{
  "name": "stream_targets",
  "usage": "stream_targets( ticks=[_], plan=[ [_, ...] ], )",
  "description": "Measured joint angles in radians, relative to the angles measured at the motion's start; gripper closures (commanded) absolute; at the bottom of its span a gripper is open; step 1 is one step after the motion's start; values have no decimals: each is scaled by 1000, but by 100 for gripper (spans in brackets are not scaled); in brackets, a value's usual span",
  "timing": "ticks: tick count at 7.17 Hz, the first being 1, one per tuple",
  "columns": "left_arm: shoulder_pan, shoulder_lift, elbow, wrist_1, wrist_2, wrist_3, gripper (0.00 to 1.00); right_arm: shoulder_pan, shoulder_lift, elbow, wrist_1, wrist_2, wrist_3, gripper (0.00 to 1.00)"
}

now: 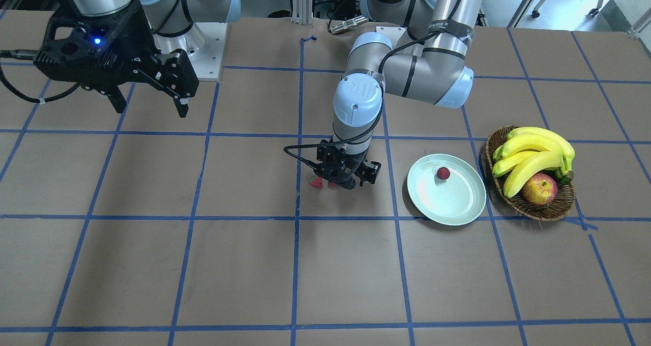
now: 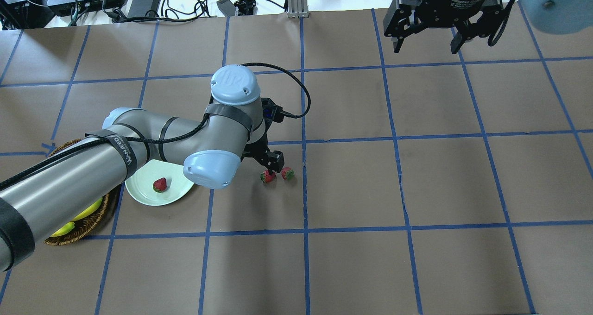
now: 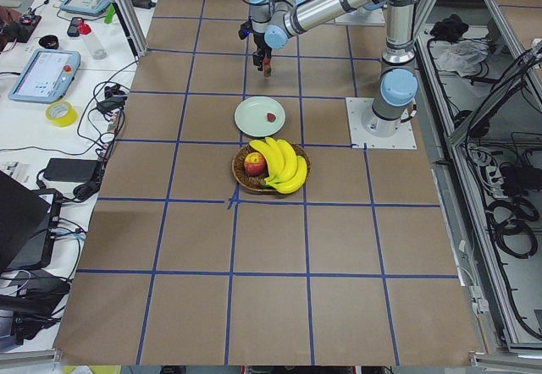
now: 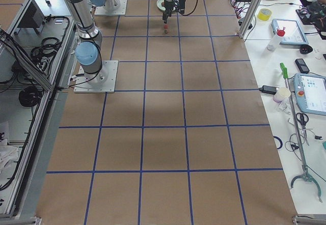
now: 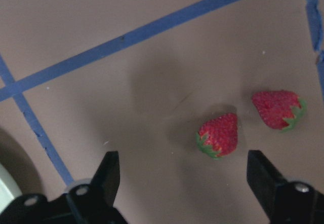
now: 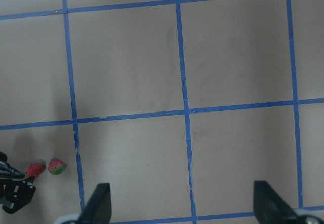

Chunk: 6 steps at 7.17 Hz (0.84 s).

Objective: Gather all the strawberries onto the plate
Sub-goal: 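Return the left gripper to the strawberries and grasp another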

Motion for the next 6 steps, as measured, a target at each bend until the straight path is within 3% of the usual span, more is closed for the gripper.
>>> stream_targets(
  ticks=[2,4,6],
  plan=[
    [-5,-16,-58,95,-14,41,10,2,0,2,0,1,3,0],
    [-6,-24,-74,120,-57,51,40,7,-2,9,-1,1,10,0],
    [-6,-25,-74,123,-63,95,78,8,-3,12,-1,-1,11,0]
  ],
)
